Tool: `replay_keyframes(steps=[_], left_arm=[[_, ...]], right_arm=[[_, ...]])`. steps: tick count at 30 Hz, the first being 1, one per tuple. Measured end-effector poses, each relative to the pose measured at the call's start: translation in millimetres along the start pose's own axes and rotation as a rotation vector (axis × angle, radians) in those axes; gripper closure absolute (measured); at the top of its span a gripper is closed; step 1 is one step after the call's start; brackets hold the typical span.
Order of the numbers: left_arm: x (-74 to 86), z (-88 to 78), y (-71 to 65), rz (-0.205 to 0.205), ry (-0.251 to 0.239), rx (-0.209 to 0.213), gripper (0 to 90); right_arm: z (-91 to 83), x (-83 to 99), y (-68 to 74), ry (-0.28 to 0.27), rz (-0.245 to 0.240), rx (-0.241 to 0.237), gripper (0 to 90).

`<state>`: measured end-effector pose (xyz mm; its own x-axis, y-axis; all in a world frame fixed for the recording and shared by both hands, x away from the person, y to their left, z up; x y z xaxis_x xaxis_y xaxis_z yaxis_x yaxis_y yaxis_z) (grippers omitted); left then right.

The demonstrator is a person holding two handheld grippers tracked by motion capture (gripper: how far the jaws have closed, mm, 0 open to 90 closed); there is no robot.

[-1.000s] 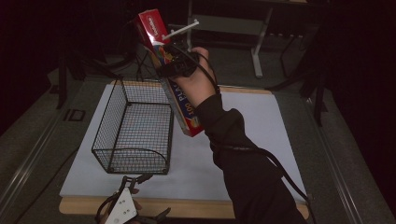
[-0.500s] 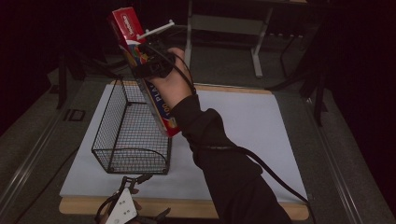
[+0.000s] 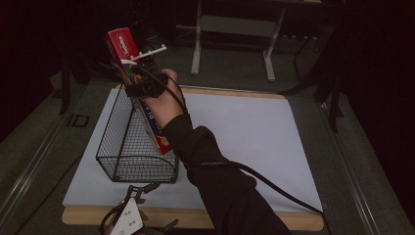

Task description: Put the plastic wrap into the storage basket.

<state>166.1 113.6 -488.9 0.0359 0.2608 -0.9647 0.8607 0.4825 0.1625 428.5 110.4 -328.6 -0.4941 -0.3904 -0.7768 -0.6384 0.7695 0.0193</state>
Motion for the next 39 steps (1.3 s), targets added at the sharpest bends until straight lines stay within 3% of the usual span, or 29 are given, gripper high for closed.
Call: replay_keyframes(steps=[19,27,32,39], left_arm=[[1.0,0.7,0.0,0.002,0.011,0.005,0.1],[1.1,0.4,0.0,0.001,0.010,0.007,0.2],[1.1,0.5,-0.3,0.003,0.012,0.008,0.1],[1.1,0.8,-0.8,0.007,0.016,0.009,0.1]], right_arm=[[57.6,46.0,-8.7,0.131,0.071,0.010,39.9],[71.0,54.7,-10.5,0.173,0.069,0.043,39.8],[76.8,60.1,-11.8,0.200,0.101,0.021,39.7],[83.0,61.1,-8.8,0.223,0.090,0.027,39.4]])
Point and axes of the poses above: each handheld gripper's, and its own axes: z roughly forward along the jaws, x roughly out of its underside, y roughly to its left, the point moved 4 cm from there along z, roughly forward along the jaws, and after that the axes turned 6 degrees about x, right-handed, at the moved point
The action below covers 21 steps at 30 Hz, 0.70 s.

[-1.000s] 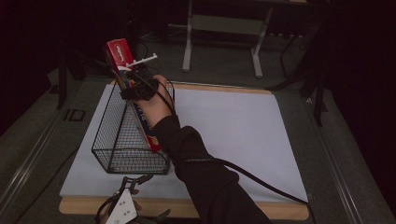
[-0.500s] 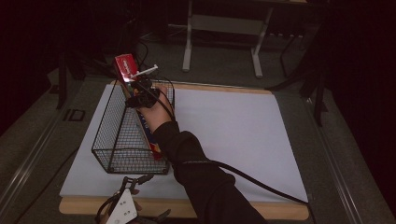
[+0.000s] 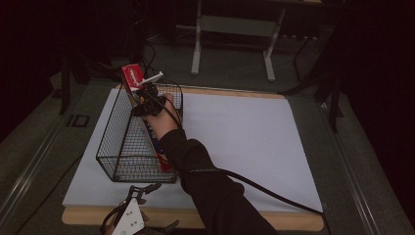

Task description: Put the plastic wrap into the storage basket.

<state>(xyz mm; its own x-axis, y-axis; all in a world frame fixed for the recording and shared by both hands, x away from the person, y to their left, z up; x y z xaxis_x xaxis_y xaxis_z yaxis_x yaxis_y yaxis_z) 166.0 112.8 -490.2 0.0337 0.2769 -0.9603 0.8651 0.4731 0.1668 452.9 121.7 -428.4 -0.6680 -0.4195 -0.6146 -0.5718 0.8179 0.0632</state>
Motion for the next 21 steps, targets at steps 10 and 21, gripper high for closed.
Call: replay_keyframes(steps=[10,21], left_arm=[[-0.1,-0.5,-0.2,0.003,0.000,0.002,0.2],[-0.7,-0.6,-0.8,0.002,-0.005,0.006,0.1]], right_arm=[[20.0,3.5,2.8,0.033,0.003,-0.003,39.2],[31.1,5.0,0.4,0.042,0.020,0.001,38.9]])
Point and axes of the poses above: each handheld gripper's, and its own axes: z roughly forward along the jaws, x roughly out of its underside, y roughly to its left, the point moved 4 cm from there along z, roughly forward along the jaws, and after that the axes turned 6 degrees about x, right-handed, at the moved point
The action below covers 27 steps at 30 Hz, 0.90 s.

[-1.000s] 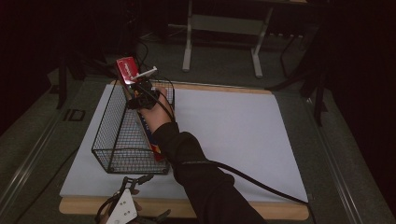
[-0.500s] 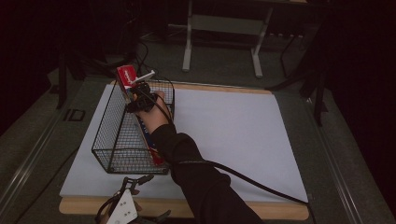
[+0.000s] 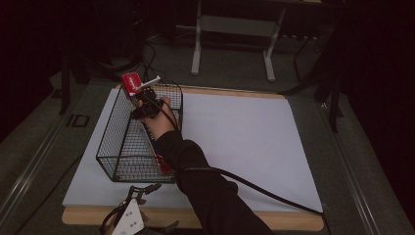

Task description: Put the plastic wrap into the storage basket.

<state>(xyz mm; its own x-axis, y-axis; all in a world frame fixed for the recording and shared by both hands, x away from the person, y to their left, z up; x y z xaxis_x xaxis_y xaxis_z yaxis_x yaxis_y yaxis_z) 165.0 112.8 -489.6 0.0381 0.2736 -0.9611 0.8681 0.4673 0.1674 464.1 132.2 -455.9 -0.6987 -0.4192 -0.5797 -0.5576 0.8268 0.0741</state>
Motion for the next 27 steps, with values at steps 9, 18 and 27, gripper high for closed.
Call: replay_keyframes(steps=[9,18,27], left_arm=[[0.1,0.6,0.1,-0.002,0.002,0.001,0.2],[0.0,0.3,-0.2,0.001,0.002,0.002,0.1],[-0.2,-0.1,-0.3,0.001,0.001,0.005,0.2]], right_arm=[[-0.5,1.0,-0.5,-0.002,-0.031,0.006,36.2],[13.0,10.1,-2.7,0.035,-0.031,0.036,38.1],[18.8,11.3,-3.0,0.041,-0.035,0.020,36.7]])
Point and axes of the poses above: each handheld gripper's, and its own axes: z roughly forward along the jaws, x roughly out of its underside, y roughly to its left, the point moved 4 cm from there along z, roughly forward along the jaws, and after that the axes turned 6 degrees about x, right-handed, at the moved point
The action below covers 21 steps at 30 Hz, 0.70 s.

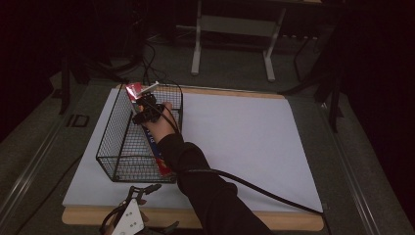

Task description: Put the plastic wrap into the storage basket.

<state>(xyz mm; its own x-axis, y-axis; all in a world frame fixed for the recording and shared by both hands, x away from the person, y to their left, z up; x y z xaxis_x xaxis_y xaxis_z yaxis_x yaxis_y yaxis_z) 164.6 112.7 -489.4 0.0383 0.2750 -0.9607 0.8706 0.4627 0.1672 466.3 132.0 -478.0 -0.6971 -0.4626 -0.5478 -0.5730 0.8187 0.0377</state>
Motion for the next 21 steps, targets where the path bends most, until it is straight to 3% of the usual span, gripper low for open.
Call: replay_keyframes(steps=[3,8,12,14,17,21], left_arm=[[-0.1,0.4,-0.3,0.001,0.001,-0.001,0.1],[0.2,0.7,0.1,-0.001,0.003,-0.003,0.1],[0.3,1.2,-0.2,0.000,0.006,-0.001,0.1],[0.4,1.5,-0.1,0.000,0.006,-0.001,0.1],[0.6,1.6,0.3,-0.003,0.006,-0.004,0.1],[0.3,1.8,0.8,-0.006,0.004,-0.007,0.1]], right_arm=[[-0.2,0.3,-0.2,-0.003,-0.003,-0.003,35.0],[-5.2,0.7,0.1,-0.027,-0.012,-0.039,20.3],[-10.6,1.1,-2.1,-0.049,-0.037,-0.047,13.8],[-14.0,1.4,-3.6,-0.048,-0.064,-0.039,13.5],[-23.9,0.7,-7.7,-0.074,-0.067,-0.059,13.9],[-36.0,2.5,-13.9,-0.069,-0.075,-0.083,13.9]])
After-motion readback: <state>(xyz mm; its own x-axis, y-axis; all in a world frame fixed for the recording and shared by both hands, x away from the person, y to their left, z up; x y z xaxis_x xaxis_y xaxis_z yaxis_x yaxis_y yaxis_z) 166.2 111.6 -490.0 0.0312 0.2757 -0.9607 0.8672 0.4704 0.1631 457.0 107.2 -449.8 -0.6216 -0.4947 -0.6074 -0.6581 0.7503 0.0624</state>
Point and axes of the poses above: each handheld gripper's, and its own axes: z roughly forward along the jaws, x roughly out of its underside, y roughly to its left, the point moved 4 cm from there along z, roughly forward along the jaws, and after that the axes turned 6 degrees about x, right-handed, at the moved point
